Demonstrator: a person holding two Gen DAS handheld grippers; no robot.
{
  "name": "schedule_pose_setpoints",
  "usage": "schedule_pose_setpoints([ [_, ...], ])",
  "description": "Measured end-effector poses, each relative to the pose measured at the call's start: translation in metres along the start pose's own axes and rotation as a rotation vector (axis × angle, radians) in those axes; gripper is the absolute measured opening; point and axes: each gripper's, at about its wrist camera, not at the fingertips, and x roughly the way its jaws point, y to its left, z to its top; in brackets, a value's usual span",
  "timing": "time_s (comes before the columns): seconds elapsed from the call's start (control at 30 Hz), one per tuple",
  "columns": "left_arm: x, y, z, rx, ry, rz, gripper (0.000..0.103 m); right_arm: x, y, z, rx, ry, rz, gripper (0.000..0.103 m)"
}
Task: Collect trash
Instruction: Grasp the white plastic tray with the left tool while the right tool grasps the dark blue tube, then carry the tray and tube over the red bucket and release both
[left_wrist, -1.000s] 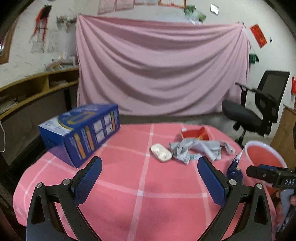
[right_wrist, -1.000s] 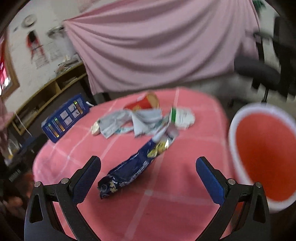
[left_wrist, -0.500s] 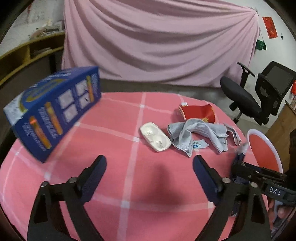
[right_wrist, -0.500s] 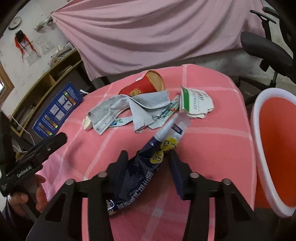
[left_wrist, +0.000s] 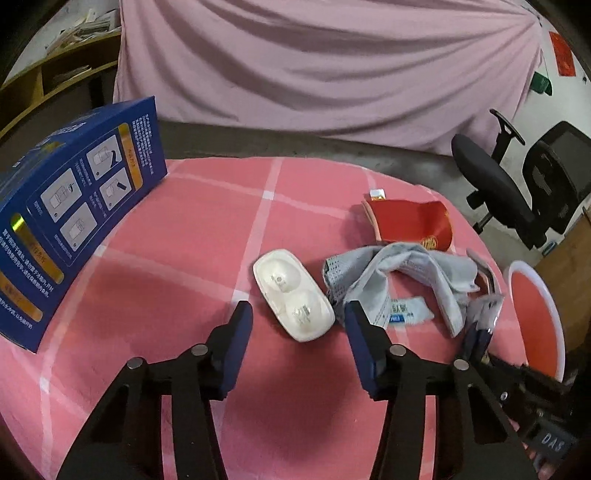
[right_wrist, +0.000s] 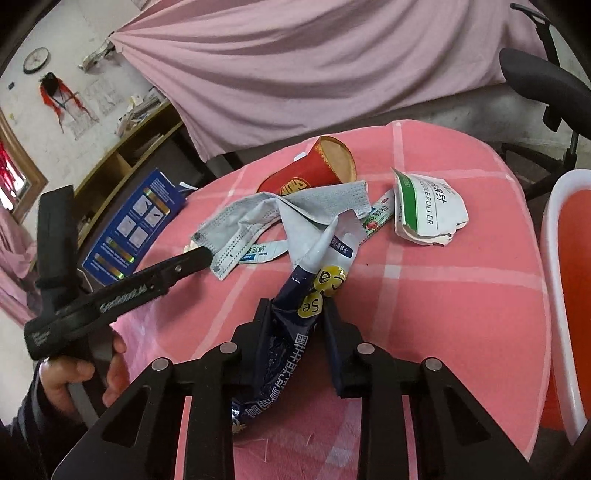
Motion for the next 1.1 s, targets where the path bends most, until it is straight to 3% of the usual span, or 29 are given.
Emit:
schedule_pose_setpoints([
  [0.1, 0.0, 0.001, 0.001, 0.004, 0.005, -0.005, 0.031, 0.0, -0.001, 0.0, 0.006, 0.0, 0.007, 0.025],
  [0.5, -0.021, 0.0, -0.024, 0.022, -0.023, -0.037, 0.026, -0.005, -0.002, -0.004, -0.002, -0.003, 0.03, 0.024],
  [0.67, -0.048, -0.011, -0.046, 0.047, -0.087, -0.068, 0.026, -0.015, 0.001, -0.01, -0.011, -0.033, 0.047, 0.024],
  [0.9, -0.079, -0.036, -0.071, 0.087, -0.188, -0.071, 0.026, -0.043, 0.001, -0.015, -0.019, -0.159, 0.072, 0.024],
  [1.1, -0.112, -0.059, -0.074, 0.142, -0.336, -0.085, 0.026, -0.084, -0.001, -0.024, -0.036, -0.351, 0.08, 0.024],
])
